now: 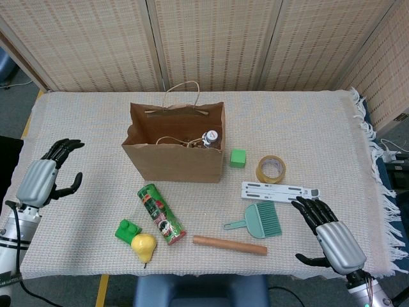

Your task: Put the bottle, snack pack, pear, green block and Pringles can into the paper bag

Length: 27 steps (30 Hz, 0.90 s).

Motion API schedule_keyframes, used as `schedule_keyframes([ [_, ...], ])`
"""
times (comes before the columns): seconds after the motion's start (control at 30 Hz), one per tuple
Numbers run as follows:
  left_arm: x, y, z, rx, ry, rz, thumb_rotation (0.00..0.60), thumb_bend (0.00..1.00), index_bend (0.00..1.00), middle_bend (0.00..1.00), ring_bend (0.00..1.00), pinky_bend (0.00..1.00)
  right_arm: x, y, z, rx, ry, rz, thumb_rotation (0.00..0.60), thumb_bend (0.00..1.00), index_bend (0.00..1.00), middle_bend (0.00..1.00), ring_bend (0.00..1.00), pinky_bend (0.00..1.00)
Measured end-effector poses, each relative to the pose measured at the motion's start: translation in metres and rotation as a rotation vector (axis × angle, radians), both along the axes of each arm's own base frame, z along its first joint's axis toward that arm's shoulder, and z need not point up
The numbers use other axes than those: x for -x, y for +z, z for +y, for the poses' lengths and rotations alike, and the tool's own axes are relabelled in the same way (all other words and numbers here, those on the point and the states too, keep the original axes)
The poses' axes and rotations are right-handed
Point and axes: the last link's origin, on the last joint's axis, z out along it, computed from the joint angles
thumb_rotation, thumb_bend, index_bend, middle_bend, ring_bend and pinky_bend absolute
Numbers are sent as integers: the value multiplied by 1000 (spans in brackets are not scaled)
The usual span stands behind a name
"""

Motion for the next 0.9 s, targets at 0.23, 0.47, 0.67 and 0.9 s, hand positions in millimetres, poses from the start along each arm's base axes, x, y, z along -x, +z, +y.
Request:
schedule_keyframes([
  [0.23,69,-15,-61,116,-88,336,600,421,74,43,8,191,-1,0,2,-7,4,0,600,3,0,0,0,0],
  [0.47,95,-40,-96,232,-254,486,600,372,3,0,0,141,-2,1,3,-6,6,-5,600,3,0,0,0,0],
  [0.67,92,-69,-124,338,-372,478,600,364,0,0,0,118,-1,0,2,-11,3,-2,600,3,0,0,0,0],
  [0.9,81,-88,-138,380,-390,438,600,364,0,0,0,113,0,1,1,-9,-1,-5,600,3,0,0,0,0],
])
